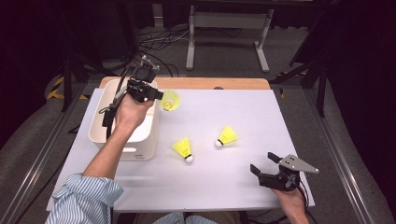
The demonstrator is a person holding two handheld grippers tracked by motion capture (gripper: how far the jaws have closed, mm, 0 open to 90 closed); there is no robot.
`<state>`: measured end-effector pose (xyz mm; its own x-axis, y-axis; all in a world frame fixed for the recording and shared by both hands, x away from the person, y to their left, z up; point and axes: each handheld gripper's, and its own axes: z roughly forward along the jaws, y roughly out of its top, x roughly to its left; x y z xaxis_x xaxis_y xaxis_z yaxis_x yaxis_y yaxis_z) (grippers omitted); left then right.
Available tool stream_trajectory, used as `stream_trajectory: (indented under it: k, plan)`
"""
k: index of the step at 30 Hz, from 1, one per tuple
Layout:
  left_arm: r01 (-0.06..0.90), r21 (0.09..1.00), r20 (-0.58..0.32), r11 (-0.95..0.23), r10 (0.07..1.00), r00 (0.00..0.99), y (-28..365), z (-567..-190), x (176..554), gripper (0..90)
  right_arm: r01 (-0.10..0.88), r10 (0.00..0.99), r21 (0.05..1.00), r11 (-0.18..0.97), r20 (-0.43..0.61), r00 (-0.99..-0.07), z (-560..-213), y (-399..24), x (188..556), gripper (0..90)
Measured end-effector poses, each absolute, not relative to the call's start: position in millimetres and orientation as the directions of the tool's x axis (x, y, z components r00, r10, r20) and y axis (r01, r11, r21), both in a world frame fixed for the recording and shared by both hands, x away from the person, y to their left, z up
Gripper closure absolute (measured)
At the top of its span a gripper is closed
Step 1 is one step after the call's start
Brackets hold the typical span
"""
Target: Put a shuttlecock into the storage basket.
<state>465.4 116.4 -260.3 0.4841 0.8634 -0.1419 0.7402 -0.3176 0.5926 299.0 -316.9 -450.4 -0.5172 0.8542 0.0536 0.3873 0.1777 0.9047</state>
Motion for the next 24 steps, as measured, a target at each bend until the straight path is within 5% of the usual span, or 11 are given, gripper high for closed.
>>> stream_trajectory:
  k: [24]
  plan:
    - [0.737,0.631,-0.181,-0.241,0.878,0.442,148.9,-246.9,458.3,90.0,0.387,0.855,0.905,0.175,0.056,-0.516,-450.1,-317.2,298.3,12.9]
